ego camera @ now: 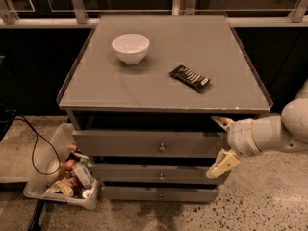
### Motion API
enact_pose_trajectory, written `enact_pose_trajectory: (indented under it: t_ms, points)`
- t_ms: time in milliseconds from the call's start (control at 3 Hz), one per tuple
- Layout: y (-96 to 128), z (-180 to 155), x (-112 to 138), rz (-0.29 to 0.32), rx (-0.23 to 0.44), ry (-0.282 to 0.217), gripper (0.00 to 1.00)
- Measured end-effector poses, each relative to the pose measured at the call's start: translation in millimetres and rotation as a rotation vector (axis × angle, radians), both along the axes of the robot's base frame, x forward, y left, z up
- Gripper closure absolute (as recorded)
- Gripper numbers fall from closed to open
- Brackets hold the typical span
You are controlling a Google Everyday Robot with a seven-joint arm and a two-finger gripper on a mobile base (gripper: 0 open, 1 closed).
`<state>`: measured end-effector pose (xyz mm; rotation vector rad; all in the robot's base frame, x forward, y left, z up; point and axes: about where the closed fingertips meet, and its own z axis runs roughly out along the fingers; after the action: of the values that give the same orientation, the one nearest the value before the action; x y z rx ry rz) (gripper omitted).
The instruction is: Open top drawer
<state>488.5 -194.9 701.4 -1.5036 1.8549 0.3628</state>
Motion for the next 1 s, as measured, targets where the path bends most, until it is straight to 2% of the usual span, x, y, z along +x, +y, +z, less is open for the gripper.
enact_pose_trajectory:
  t_ms: [333,667,1000]
  points:
    - [10,-11,8,0.042,-0.018,-0.006,0.00]
    - [8,-23,18,0.066,-0.059,0.003,0.00]
    - [-2,-36,24,0.064,-0.093,0.020,0.00]
